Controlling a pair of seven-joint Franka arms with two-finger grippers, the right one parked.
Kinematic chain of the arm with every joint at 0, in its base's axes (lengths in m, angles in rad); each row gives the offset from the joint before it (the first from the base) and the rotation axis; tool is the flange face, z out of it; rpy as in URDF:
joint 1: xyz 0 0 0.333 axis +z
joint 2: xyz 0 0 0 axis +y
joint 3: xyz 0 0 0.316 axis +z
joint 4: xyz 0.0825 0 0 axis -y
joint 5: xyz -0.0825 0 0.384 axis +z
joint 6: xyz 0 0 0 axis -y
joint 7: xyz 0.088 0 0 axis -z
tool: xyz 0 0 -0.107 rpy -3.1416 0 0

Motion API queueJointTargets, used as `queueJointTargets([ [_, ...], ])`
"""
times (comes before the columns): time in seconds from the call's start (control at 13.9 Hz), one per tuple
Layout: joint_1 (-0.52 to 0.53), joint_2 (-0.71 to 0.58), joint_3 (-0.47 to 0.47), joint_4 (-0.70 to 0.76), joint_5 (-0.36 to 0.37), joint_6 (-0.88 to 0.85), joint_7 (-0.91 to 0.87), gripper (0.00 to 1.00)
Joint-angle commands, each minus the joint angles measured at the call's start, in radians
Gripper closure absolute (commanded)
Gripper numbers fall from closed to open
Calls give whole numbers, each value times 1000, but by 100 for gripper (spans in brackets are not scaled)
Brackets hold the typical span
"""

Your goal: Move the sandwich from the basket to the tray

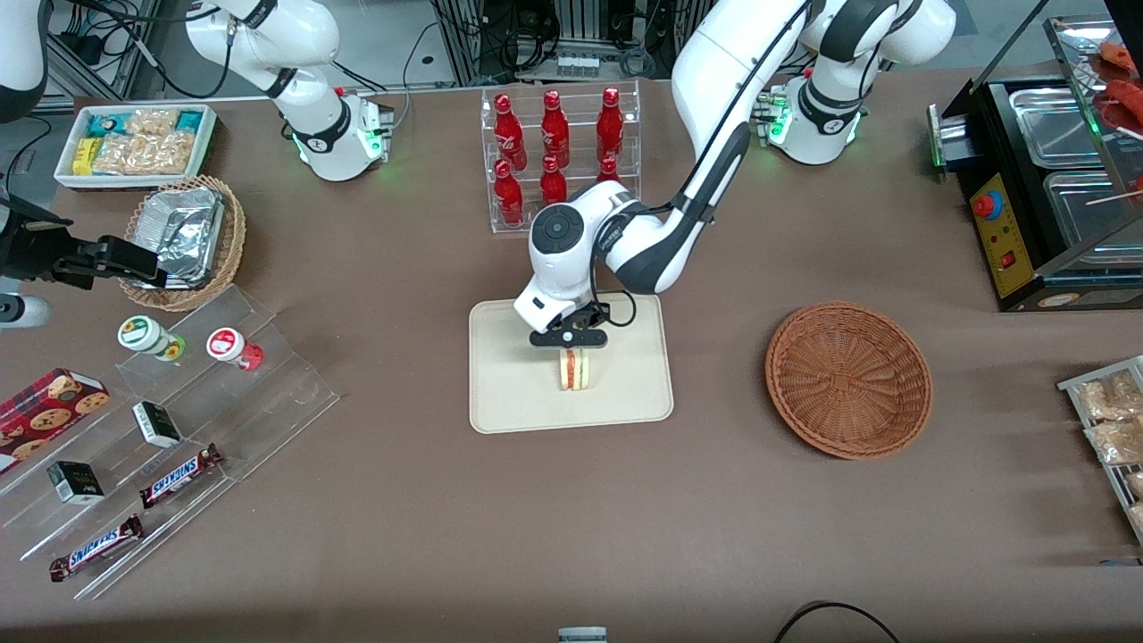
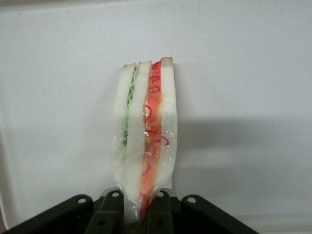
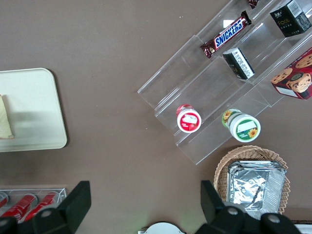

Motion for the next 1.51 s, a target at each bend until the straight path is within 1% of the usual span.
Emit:
queueJointTargets([
  [0.0,-14,17,12,21,-17,4,-31,71],
  [0.07,-13,16,12,21,-23,4,-42,32],
  [0.14,-13,12,14,22,-23,3,-41,1],
  [0.29,-10,-1,15,26,-25,-2,-56,0],
  [0.5,0,-72,20,21,-23,-21,-102,0],
  [0.65,1,-139,35,18,-25,-138,-107,0],
  [0.86,85,-288,46,15,-22,-297,-81,0],
  [1.01,127,-374,46,6,-26,-414,-23,0],
  [1.15,235,-455,44,-2,-80,-512,90,0],
  [1.22,272,-495,46,-4,-90,-570,176,0],
  [1.37,367,-569,46,-11,-91,-672,325,0],
  [1.44,400,-598,46,-25,-85,-683,373,0],
])
